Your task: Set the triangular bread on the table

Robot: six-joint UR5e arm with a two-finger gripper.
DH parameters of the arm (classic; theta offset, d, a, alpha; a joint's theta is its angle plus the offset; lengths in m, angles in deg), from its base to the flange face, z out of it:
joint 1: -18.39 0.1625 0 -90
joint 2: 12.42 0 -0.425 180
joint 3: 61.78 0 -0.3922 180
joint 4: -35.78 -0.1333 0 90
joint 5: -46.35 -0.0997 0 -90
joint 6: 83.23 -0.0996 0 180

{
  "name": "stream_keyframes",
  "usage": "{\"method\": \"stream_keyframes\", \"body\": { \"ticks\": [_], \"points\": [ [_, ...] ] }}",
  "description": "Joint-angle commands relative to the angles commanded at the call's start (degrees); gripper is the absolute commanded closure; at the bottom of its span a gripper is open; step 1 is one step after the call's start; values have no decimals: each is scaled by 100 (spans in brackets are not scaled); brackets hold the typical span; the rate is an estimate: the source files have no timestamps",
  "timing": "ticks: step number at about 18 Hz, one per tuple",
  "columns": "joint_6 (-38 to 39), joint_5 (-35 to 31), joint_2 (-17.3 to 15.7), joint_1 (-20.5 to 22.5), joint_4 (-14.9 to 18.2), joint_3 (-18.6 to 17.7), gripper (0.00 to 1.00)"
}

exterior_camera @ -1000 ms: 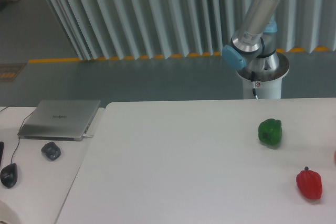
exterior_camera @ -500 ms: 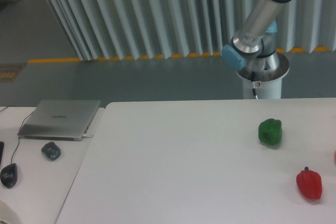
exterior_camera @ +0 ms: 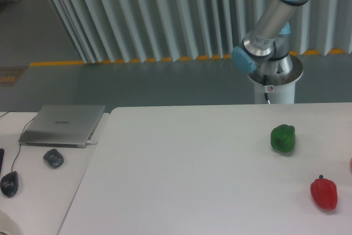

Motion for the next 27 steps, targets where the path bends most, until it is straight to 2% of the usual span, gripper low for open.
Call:
{"method": "stream_keyframes", "body": {
  "ticks": [8, 11, 12, 15, 16, 18, 19, 20, 21, 24, 25, 26, 27],
  "points": [
    [280, -501, 88, -79, 9, -44, 0],
    [545, -774, 88, -272, 0, -18, 5],
    [563, -766, 88, -281, 0, -18, 11],
    [563, -766, 88, -281, -18, -44, 11],
    [572, -757, 88, -281, -18, -44, 26],
    [519, -740, 79, -255, -35, -62, 28],
    [528, -731, 79, -255, -35, -62, 33],
    [519, -713, 79, -246, -35, -62, 47],
    [554, -687, 62, -237, -35, -62, 67],
    [572, -704, 27, -246, 17, -9, 93],
    [572, -748, -8, -263, 52, -9, 97],
    [580, -757, -61, -272, 122, -9, 97],
    [572, -696, -157, -281, 384, 0, 100]
  ]
}}
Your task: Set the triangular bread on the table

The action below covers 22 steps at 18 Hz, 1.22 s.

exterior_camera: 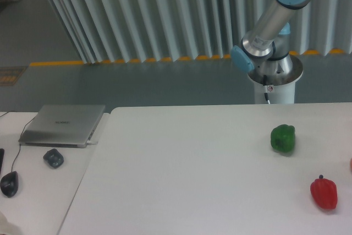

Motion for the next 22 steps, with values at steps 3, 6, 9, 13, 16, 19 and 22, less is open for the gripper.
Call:
{"method": "stream_keyframes", "body": {
  "ticks": [3, 6, 9, 13, 16, 19, 22],
  "points": [
    [0, 272, -334, -61, 817, 26, 100],
    [9, 825, -633, -53, 1495, 26, 100],
    [236, 1177, -835, -70, 1970, 18, 100],
    [895, 1880, -1064, -140, 2524, 26, 100],
    [1545, 1917, -1231, -474, 2753, 26, 100],
    [1871, 1917, -1302, -764, 2815, -17, 100],
    [2214, 1873, -1302, -1062, 2833, -61, 100]
  ]
}}
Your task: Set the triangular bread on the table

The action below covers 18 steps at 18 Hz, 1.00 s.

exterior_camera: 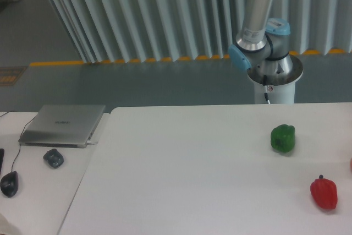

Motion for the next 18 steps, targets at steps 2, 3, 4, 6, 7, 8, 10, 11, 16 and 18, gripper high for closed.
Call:
{"method": "stream_keyframes", "body": {
  "ticks": [2, 3, 4, 6, 7, 8, 10, 11, 16, 18],
  "points": [
    [62, -87, -52, -289, 18, -279, 100],
    [132, -132, -88, -396, -17, -325, 100],
    [220, -280, -70, -492, -26, -325, 100],
    [570, -640, -35, -896, -87, -430, 100],
    [755, -781, -35, -993, -227, -483, 100],
    [905, -852, -44, -1047, -472, -562, 100],
    [1003, -879, -53, -1135, -816, -782, 100],
    [1003, -888, -44, -1144, -878, -782, 100],
    [1020, -958, 61, -1283, -1090, -818, 100],
    [1064, -1551, 210, -1572, -1099, -879, 100]
  ]
}}
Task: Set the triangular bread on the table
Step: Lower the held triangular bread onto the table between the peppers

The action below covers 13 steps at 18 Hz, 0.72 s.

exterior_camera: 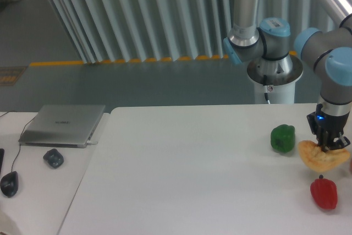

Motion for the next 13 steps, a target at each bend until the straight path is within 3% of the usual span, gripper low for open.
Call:
{"method": "stream_keyframes", "body": {
  "ticks": [1, 7, 8, 9, 13],
  "points": [
    [87, -413, 53, -185, 0, -18, 100],
    [290, -479, 97, -231, -61, -80, 100],
    [290, -479, 98, -231, -44, -45, 92],
    [230, -479, 124, -213, -61, 8, 1],
    [299, -488, 133, -222, -114, 17, 0]
  ]
}}
